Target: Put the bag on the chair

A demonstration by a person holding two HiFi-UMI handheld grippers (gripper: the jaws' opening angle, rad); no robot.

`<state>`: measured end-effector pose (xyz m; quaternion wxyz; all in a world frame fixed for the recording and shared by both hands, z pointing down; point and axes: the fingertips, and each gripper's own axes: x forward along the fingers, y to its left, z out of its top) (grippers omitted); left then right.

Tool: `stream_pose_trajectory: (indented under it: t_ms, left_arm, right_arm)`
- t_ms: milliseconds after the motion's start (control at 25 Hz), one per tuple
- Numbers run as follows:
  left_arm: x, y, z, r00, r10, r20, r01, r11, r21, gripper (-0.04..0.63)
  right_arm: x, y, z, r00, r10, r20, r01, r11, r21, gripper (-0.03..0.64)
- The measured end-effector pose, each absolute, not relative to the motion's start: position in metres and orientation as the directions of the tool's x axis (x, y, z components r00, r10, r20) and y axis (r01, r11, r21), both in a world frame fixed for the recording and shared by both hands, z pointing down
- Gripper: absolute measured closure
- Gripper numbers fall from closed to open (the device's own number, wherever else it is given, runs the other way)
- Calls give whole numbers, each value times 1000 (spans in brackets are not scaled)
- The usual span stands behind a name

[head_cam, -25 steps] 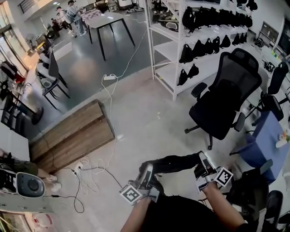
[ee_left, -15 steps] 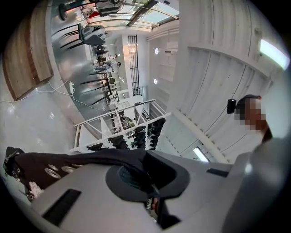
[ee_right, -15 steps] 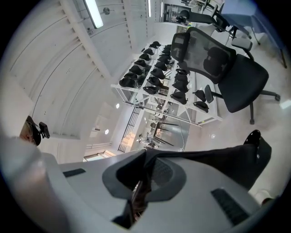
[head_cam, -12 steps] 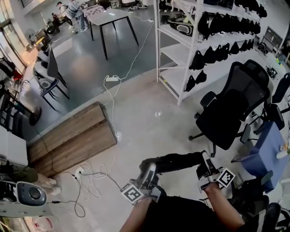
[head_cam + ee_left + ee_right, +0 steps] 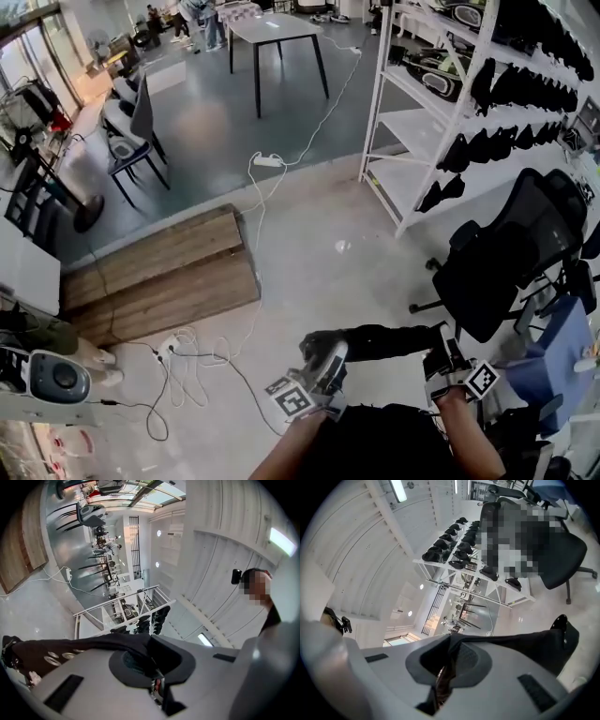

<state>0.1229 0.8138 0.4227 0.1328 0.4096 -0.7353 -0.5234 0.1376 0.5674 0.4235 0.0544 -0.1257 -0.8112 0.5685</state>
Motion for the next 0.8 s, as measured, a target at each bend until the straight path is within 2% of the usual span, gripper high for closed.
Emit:
stream_pose_trajectory:
  t_ms: [800]
  left_arm:
    - [100,880,424,-698,-684,-214,-466,206,860,581]
  right_arm:
    - [81,636,430,-908,414,-56,190,291,-938,609]
